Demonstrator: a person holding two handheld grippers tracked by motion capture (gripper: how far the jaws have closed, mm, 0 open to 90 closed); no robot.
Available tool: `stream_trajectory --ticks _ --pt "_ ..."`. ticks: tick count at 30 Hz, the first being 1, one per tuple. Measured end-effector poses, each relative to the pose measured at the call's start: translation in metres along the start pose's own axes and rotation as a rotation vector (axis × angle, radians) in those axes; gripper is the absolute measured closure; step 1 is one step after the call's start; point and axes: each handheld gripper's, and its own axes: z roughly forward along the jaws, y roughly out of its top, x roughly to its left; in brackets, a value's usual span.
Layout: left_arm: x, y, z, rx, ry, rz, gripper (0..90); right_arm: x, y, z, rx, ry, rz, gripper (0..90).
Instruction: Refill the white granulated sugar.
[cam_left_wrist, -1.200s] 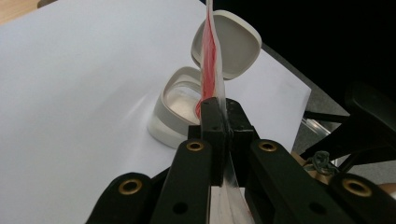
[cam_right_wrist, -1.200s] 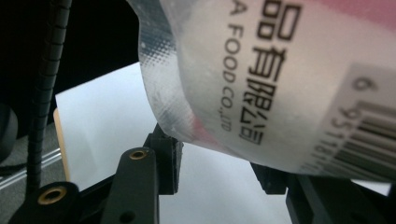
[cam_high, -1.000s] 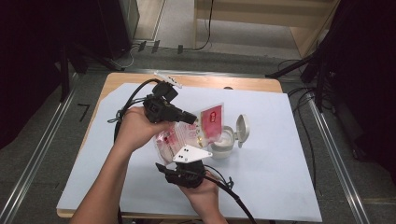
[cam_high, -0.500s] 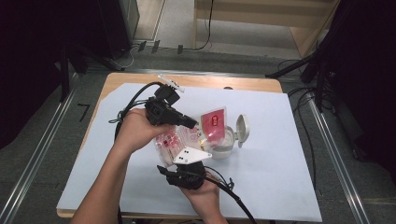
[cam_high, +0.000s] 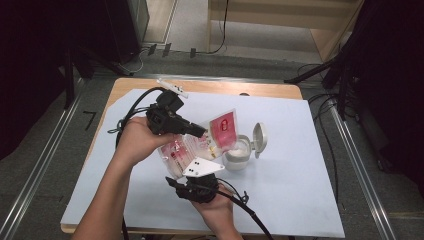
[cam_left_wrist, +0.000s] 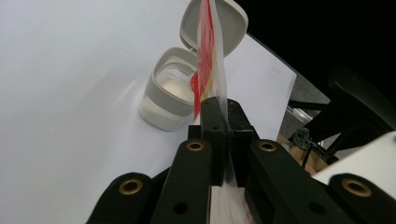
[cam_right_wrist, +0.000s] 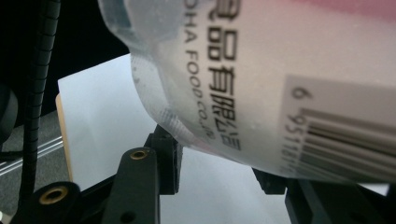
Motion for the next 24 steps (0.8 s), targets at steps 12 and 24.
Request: stream_trajectory --ticks 12,24 --pt "0.009 -0.010 -0.008 -0.013 0.016 -0.049 90.0 -0.010 -0.004 0.001 0.025 0.015 0.040 58.7" --pt "0.014 -0.023 -0.016 -0.028 0.038 -0.070 90.0 -0.031 -0.011 -0.005 0.017 0.012 0.156 59.5"
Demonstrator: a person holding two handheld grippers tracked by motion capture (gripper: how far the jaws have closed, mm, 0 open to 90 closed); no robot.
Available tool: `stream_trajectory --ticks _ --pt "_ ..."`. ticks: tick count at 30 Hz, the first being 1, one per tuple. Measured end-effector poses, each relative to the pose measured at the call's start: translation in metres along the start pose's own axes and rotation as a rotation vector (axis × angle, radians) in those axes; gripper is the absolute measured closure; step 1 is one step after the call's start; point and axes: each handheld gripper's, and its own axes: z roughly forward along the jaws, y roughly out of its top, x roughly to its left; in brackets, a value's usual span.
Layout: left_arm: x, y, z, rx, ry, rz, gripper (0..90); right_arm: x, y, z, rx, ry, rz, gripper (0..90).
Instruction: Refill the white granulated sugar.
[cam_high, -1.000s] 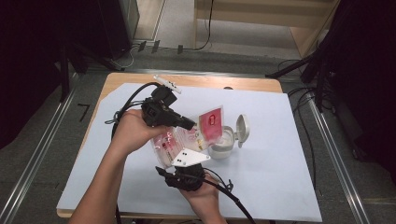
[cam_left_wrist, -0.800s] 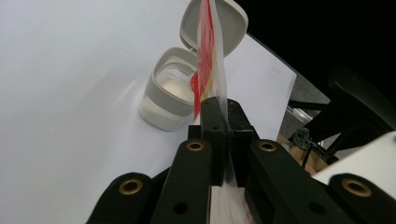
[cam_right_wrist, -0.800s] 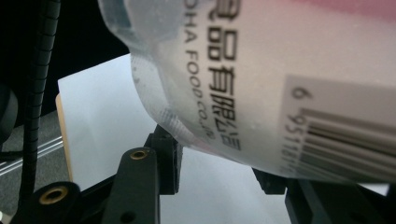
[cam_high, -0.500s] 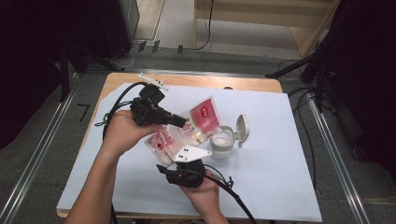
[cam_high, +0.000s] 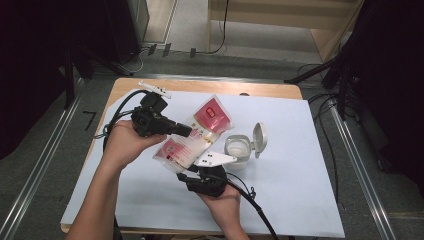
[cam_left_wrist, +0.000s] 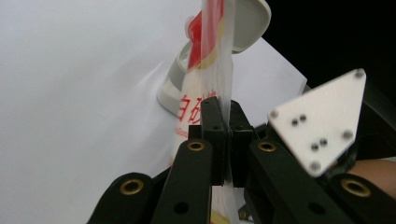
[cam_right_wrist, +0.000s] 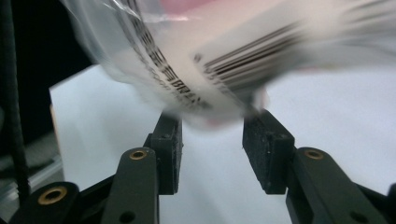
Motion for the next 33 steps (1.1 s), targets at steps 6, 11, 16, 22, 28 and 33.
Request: stream_trajectory --ticks 6,11,16,22,28,33 --pt "0.001 -0.002 -0.002 -0.007 -0.027 -0.003 90.0 -0.006 0.002 -0.002 -0.002 -0.014 0.033 60.2" --pt "0.002 -0.003 -0.007 -0.034 -0.002 -0.009 90.0 -0.007 0.003 -0.002 -0.011 -0.016 0.030 61.0" --pt "0.006 -0.005 -0.010 -0.067 0.022 -0.008 90.0 -0.006 0.004 -0.003 -0.017 -0.017 0.018 61.0" --pt "0.011 -0.007 -0.012 -0.090 0.031 -0.016 90.0 -0.005 0.008 -0.004 -0.005 -0.017 -0.005 60.1" --pt "0.013 -0.006 -0.020 -0.155 0.045 -0.043 90.0 -0.007 0.012 -0.007 0.000 0.001 -0.009 59.5" --pt "0.019 -0.006 -0.025 -0.179 0.071 -0.048 90.0 -0.013 0.014 -0.008 0.012 0.016 -0.034 59.3"
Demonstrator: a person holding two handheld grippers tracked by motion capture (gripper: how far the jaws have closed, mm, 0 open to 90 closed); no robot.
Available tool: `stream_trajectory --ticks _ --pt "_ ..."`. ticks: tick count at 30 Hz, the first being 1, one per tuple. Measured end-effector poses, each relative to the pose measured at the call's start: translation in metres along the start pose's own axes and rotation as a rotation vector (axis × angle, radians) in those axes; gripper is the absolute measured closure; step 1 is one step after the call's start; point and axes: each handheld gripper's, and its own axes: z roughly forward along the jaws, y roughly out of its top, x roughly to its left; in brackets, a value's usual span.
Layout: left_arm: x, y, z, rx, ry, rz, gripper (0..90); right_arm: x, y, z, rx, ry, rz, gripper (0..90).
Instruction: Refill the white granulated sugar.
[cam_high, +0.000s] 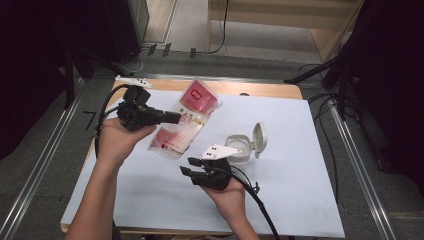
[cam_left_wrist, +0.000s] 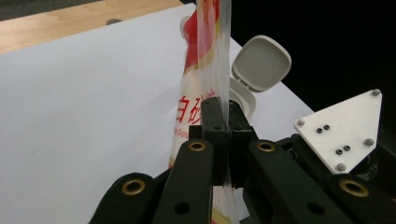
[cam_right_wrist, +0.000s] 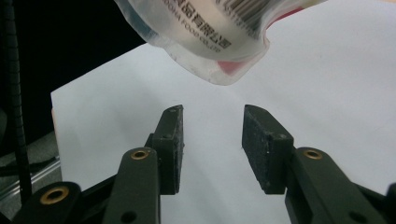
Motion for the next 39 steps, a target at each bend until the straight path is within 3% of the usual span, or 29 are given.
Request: stream_trajectory --ticks 3,7,16,21,28,35,39 --pt "0.004 -0.001 0.001 -0.003 0.017 0.001 90.0 -0.003 0.001 -0.002 0.012 0.015 -0.009 59.1" --pt "0.010 -0.002 0.003 0.004 0.044 0.001 90.0 -0.009 0.002 -0.005 0.032 0.096 0.011 58.3" --pt "0.030 -0.006 0.011 -0.009 0.097 -0.006 90.0 -0.021 0.009 -0.014 0.048 0.185 -0.016 55.1" --pt "0.040 -0.006 0.019 -0.005 0.114 -0.007 90.0 -0.026 0.008 -0.023 0.060 0.180 -0.049 53.6" --pt "0.051 -0.003 0.026 -0.038 0.132 -0.009 90.0 -0.035 0.008 -0.037 0.066 0.185 -0.092 53.5" --pt "0.065 0.000 0.044 -0.024 0.143 -0.013 90.0 -0.043 0.009 -0.057 0.095 0.170 -0.104 53.3" --pt "0.070 0.002 0.053 -0.013 0.158 -0.010 90.0 -0.048 0.008 -0.071 0.083 0.168 -0.091 53.1"
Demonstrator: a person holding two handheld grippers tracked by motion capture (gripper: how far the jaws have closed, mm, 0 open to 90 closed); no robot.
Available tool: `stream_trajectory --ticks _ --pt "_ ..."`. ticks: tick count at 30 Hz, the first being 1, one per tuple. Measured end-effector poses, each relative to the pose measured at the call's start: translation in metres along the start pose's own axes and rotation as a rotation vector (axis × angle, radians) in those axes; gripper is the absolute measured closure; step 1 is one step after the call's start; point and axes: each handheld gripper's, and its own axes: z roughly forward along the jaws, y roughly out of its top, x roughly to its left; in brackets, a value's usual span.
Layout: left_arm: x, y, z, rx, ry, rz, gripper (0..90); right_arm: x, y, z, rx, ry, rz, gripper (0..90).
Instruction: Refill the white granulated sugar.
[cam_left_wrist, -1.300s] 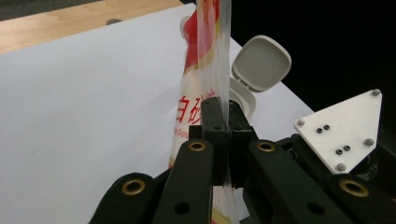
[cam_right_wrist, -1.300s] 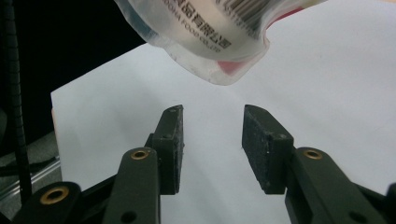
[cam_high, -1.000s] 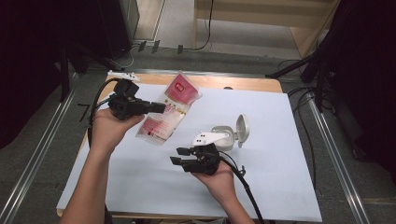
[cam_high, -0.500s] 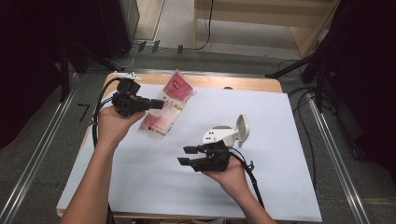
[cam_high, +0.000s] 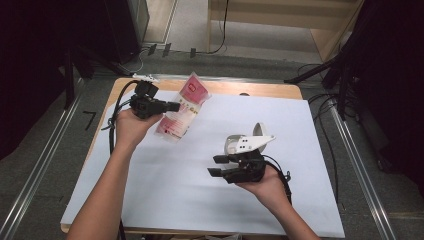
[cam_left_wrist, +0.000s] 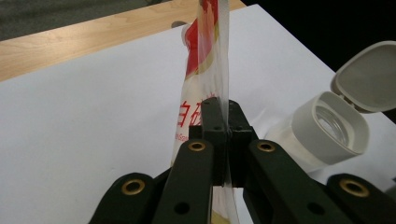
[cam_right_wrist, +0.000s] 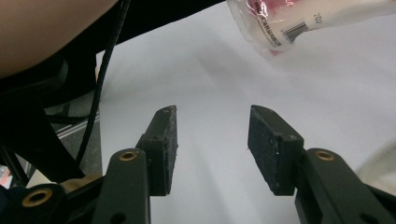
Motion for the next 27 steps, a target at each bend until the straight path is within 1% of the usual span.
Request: stream_trajectory --ticks 1,2,3,4,5,6,8,9,11,13,14,16,17,18,20,22,23,25,27 --pt "0.001 0.000 0.003 -0.005 0.007 0.008 90.0 -0.001 -0.001 -0.003 0.002 -0.001 0.005 53.1" --pt "0.001 0.000 0.005 -0.012 0.009 0.005 90.0 -0.002 -0.003 -0.005 0.008 -0.004 0.004 53.1" --pt "0.002 0.000 0.007 -0.011 0.015 0.017 90.0 -0.002 -0.004 -0.007 0.014 -0.008 0.002 53.1" --pt "0.003 -0.001 0.011 -0.022 0.018 0.016 90.0 -0.004 -0.006 -0.008 0.019 -0.010 0.004 53.1" --pt "0.005 -0.001 0.012 -0.018 0.018 0.024 90.0 -0.005 -0.008 -0.009 0.019 -0.011 0.009 53.1" --pt "0.005 -0.002 0.015 -0.019 0.016 0.021 90.0 -0.005 -0.010 -0.009 0.014 -0.010 0.013 53.2" --pt "0.005 -0.004 0.017 -0.009 0.027 0.026 90.0 -0.006 -0.013 -0.009 0.016 -0.021 0.012 53.3" --pt "0.006 -0.006 0.019 -0.009 0.028 0.023 90.0 -0.006 -0.014 -0.009 0.012 -0.019 0.013 53.5" --pt "0.008 -0.008 0.021 0.011 0.023 0.021 90.0 -0.006 -0.017 -0.011 0.000 -0.019 0.019 53.8" --pt "0.009 -0.011 0.023 0.026 0.034 0.027 90.0 -0.006 -0.019 -0.012 0.003 -0.023 0.023 53.9" --pt "0.009 -0.012 0.024 0.030 0.036 0.023 90.0 -0.007 -0.021 -0.012 0.001 -0.024 0.032 54.1" --pt "0.012 -0.016 0.026 0.030 0.031 0.017 90.0 -0.007 -0.023 -0.013 0.003 -0.024 0.029 54.2" --pt "0.013 -0.016 0.026 0.027 0.036 0.015 90.0 -0.007 -0.023 -0.013 0.006 -0.024 0.032 54.4" --pt "0.014 -0.017 0.026 0.023 0.030 0.014 90.0 -0.007 -0.023 -0.013 0.004 -0.025 0.032 54.5" --pt "0.015 -0.018 0.025 0.018 0.032 0.010 90.0 -0.007 -0.024 -0.013 0.002 -0.025 0.028 54.6" --pt "0.015 -0.019 0.024 0.029 0.025 0.012 90.0 -0.007 -0.025 -0.013 0.002 -0.025 0.032 54.7" --pt "0.014 -0.021 0.024 0.014 0.022 0.007 90.0 -0.007 -0.025 -0.013 0.004 -0.026 0.032 54.7" --pt "0.014 -0.022 0.022 0.021 0.020 0.009 90.0 -0.007 -0.026 -0.012 0.009 -0.026 0.033 54.8" --pt "0.014 -0.025 0.019 0.013 0.022 0.010 90.0 -0.007 -0.026 -0.012 0.009 -0.025 0.032 54.9"
